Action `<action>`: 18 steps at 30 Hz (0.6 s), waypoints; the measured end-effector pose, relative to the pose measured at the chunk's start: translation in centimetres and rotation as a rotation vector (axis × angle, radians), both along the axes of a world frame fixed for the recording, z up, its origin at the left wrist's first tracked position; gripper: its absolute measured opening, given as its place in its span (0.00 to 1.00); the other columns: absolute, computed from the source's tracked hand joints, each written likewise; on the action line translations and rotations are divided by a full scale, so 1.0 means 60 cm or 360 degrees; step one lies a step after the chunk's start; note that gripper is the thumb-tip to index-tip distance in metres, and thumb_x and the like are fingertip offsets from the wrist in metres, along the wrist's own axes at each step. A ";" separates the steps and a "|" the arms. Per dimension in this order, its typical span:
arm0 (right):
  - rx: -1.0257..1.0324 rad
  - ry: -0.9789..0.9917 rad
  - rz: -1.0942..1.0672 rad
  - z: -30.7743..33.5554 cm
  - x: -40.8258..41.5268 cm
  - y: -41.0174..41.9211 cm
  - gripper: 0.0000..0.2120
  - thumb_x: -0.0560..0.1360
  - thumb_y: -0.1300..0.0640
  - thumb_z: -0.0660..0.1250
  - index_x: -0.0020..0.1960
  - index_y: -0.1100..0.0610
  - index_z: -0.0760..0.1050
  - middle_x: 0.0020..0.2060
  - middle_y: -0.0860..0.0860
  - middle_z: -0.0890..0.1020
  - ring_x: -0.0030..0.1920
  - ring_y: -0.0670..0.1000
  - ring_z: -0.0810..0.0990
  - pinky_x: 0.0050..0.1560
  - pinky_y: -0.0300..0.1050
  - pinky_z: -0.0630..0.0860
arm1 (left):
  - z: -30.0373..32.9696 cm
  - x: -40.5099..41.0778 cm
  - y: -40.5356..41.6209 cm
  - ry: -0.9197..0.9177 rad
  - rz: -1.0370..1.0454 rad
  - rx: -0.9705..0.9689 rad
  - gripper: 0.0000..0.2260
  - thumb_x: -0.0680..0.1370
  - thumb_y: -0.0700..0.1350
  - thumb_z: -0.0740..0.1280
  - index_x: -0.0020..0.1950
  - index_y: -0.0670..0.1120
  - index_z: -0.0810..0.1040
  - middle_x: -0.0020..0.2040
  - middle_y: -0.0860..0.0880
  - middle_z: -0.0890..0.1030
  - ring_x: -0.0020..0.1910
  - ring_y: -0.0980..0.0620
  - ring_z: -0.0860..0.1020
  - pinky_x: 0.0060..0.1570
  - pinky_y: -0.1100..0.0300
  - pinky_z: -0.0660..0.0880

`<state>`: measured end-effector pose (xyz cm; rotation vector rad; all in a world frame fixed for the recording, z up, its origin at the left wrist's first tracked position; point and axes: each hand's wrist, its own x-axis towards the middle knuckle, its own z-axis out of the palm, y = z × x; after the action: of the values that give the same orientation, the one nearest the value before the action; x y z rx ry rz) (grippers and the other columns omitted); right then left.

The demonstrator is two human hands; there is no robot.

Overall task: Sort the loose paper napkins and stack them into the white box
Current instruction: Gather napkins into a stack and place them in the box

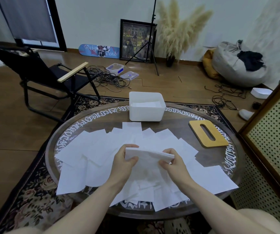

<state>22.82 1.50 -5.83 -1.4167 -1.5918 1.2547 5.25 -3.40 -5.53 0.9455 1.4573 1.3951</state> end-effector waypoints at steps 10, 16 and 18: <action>-0.0131 -0.0218 -0.0039 -0.020 -0.001 -0.005 0.12 0.72 0.58 0.69 0.49 0.42 0.73 0.46 0.42 0.82 0.53 0.51 0.78 0.60 0.59 0.72 | -0.019 0.003 -0.010 0.0100 -0.0022 -0.0121 0.15 0.76 0.31 0.63 0.54 0.49 0.74 0.51 0.53 0.80 0.50 0.58 0.78 0.43 0.69 0.74; -0.0102 -0.0085 -0.0196 0.005 -0.009 -0.001 0.05 0.72 0.60 0.71 0.44 0.51 0.80 0.39 0.47 0.85 0.45 0.53 0.83 0.52 0.60 0.78 | 0.003 0.012 -0.006 0.0068 0.0242 -0.0122 0.13 0.75 0.34 0.67 0.52 0.51 0.74 0.47 0.52 0.81 0.44 0.58 0.80 0.38 0.66 0.76; -0.0141 0.0113 -0.0265 0.027 -0.014 0.003 0.01 0.74 0.62 0.70 0.45 0.58 0.79 0.40 0.52 0.85 0.44 0.55 0.83 0.46 0.52 0.81 | 0.017 0.009 0.005 0.0047 0.0327 -0.0120 0.13 0.75 0.36 0.67 0.53 0.52 0.73 0.47 0.50 0.81 0.42 0.52 0.80 0.31 0.64 0.74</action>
<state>21.98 1.68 -4.23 -1.5095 -1.3563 1.2750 5.79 -3.13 -4.53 0.7891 1.6550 1.4668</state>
